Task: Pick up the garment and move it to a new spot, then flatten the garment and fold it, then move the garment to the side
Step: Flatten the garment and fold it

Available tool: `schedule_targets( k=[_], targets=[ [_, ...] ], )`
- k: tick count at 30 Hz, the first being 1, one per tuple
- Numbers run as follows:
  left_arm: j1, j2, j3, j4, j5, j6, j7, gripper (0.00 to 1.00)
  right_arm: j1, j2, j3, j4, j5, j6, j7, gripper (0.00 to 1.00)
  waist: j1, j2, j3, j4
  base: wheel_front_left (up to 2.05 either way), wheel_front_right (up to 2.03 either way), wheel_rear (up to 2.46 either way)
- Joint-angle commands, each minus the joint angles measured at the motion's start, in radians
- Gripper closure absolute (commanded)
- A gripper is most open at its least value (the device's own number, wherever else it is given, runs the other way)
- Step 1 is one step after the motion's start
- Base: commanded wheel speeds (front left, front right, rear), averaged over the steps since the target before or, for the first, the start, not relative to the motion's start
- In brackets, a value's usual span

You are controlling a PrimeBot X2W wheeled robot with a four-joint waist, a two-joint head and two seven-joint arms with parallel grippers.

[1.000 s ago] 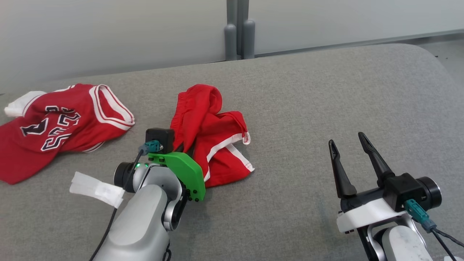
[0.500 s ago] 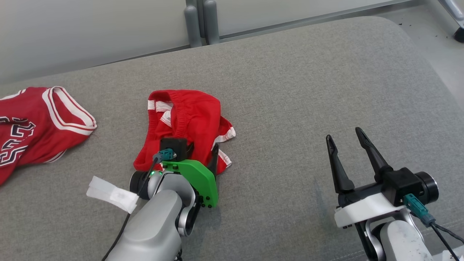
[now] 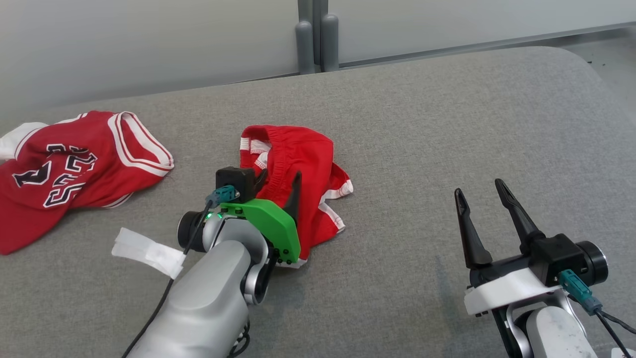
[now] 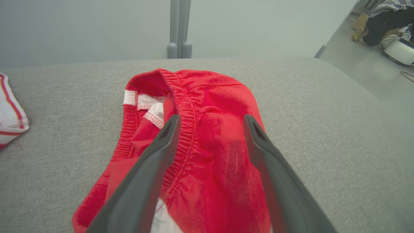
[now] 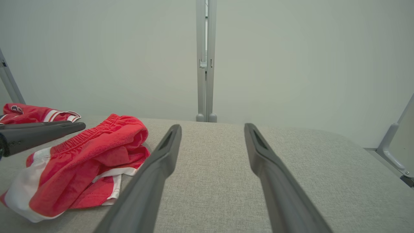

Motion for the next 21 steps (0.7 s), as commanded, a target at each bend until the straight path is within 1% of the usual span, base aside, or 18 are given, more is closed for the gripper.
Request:
schedule_targets(
  k=[1, 4, 9, 16, 17, 18, 19, 20, 21],
  targets=[
    [-0.014, 0.016, 0.002, 0.014, 0.0, 0.003, 0.001, 0.0, 0.014, -0.003, 0.0, -0.003, -0.003, 0.0, -0.003, 0.0, 0.0, 0.0054, -0.015, 0.018, 0.0, 0.0, 0.0],
    [-0.012, 0.038, -0.006, 0.046, 0.005, 0.0, 0.02, 0.0, 0.016, -0.003, 0.0, -0.007, -0.003, 0.0, -0.003, 0.0, 0.0, 0.0054, -0.015, 0.022, 0.0, 0.0, 0.0],
    [0.002, 0.06, -0.021, 0.092, 0.001, -0.02, 0.059, 0.0, 0.014, -0.003, 0.001, -0.009, -0.005, 0.0, -0.003, 0.0, 0.0, 0.0054, -0.007, 0.021, 0.0, 0.0, 0.0],
    [0.016, 0.056, -0.04, 0.103, -0.015, -0.066, 0.101, 0.0, 0.011, -0.003, -0.007, -0.011, -0.009, 0.0, -0.003, 0.0, 0.0, 0.0054, -0.001, 0.014, 0.0, 0.0, 0.0],
    [0.018, 0.058, -0.043, 0.102, -0.016, -0.067, 0.108, 0.24, 0.01, -0.003, -0.008, -0.011, -0.009, 0.0, -0.003, 0.0, 0.0, 0.0054, -0.001, 0.013, 0.0, 0.0, 0.0],
    [0.019, 0.059, -0.044, 0.102, -0.018, -0.068, 0.11, 0.51, 0.01, -0.003, -0.009, -0.011, -0.009, 0.0, -0.003, 0.0, 0.0, 0.0054, -0.001, 0.013, 0.0, 0.0, 0.0],
    [0.019, 0.059, -0.044, 0.102, -0.018, -0.068, 0.11, 0.51, 0.01, -0.003, -0.009, -0.011, -0.009, 0.0, -0.003, 0.0, 0.0, 0.0054, -0.001, 0.013, 0.0, 0.0, 0.0],
    [0.021, 0.062, -0.046, 0.102, -0.018, -0.068, 0.11, 0.66, 0.011, -0.003, -0.01, -0.011, -0.008, 0.0, -0.003, 0.0, 0.0, 0.0054, -0.001, 0.013, 0.0, 0.0, 0.0],
    [0.022, 0.064, -0.047, 0.102, -0.016, -0.067, 0.11, 0.91, 0.011, -0.003, -0.009, -0.011, -0.007, 0.0, -0.003, 0.0, 0.0, 0.0054, -0.002, 0.013, 0.0, 0.0, 0.0]
  ],
)
